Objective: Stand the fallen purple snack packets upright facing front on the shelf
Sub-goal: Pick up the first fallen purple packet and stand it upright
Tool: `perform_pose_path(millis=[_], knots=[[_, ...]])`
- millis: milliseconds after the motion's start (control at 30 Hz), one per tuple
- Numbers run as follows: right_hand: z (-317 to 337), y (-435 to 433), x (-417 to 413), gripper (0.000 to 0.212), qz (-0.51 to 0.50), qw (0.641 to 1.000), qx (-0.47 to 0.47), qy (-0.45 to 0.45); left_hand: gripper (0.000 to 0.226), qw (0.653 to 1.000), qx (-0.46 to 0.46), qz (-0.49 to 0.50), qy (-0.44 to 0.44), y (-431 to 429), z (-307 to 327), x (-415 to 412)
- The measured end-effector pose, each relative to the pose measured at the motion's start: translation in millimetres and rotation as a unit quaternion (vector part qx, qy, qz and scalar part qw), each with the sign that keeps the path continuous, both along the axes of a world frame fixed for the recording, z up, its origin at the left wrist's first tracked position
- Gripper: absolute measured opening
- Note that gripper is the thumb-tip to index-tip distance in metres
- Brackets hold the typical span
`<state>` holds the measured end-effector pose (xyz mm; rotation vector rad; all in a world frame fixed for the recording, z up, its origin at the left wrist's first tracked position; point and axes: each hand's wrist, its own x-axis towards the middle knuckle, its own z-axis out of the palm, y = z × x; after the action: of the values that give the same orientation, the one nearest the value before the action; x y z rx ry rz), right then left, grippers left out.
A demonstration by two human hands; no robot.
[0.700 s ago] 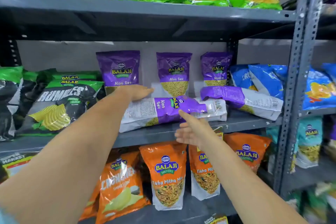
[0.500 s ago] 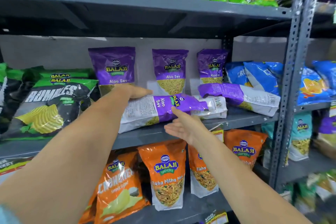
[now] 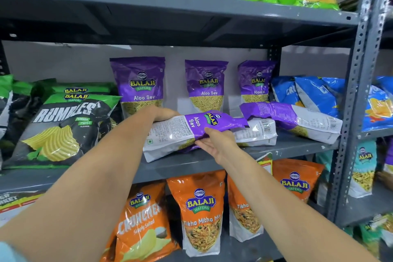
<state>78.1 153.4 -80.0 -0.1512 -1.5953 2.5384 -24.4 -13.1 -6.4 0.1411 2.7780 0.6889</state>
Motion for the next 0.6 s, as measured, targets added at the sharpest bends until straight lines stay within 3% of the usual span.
perform_pose_path(millis=[233,400,600], knots=[[27,-16,-43,0.031,-0.015,0.999,0.03,0.04,0.05,0.986,0.089,0.048,0.134,-23,-6,-4],[57,-31,-79,0.008,-0.063,0.989,0.114,0.07,0.066,0.926,0.189,0.175,0.275,-31,-4,6],[75,-63,-109,0.009,-0.04,0.973,0.184,0.132,0.049,0.855,0.262,0.266,0.36,-53,-8,17]])
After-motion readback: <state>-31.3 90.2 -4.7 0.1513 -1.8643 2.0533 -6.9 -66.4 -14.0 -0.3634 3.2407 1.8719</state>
